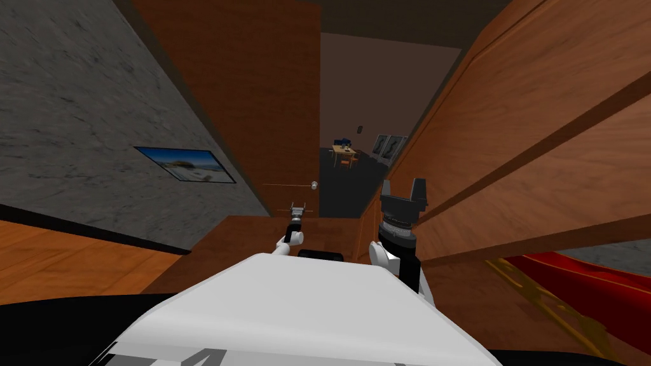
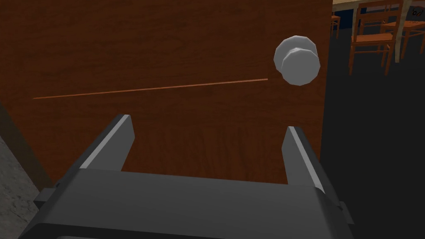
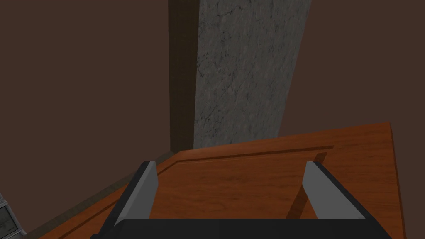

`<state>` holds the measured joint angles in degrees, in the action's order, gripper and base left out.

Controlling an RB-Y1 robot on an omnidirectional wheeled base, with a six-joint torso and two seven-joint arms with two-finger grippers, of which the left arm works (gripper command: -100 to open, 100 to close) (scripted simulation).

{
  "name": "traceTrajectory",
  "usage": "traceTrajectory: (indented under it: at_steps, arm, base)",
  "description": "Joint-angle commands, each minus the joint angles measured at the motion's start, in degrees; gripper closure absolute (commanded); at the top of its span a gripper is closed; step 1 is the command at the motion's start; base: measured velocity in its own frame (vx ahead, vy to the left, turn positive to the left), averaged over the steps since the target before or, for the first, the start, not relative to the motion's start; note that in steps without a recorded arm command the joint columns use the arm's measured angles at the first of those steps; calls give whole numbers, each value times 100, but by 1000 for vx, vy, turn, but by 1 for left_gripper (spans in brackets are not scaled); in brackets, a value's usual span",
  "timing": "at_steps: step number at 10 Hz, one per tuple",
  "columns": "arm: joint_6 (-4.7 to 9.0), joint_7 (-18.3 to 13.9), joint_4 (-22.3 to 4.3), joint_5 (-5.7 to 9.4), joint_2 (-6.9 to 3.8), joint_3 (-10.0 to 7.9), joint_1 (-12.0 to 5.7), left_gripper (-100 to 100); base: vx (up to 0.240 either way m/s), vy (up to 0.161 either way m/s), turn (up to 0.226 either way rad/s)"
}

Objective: Pull the door open

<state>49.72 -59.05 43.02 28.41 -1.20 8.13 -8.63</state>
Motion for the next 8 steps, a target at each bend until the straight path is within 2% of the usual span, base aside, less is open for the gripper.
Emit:
traceTrajectory:
  at_steps: [1, 2, 3, 5, 6, 8]
  arm:
    - [59, -137, -263, 88, 50, 19, -126, -100]
    - [93, -219, -399, 139, 75, 35, -181, -100]
    - [93, -219, -399, 139, 75, 35, -181, -100]
    - [152, -362, -636, 227, 125, 62, -278, -100]
    - [205, -493, -853, 308, 175, 87, -365, -100]
    - [258, -620, -1063, 386, 223, 112, -450, -100]
  base:
    - [101, 22, -92]
    - [97, 17, -71]
    - [61, 15, -21]
    - [63, 15, -76]
    - [111, 28, -140]
    - [130, 18, -102]
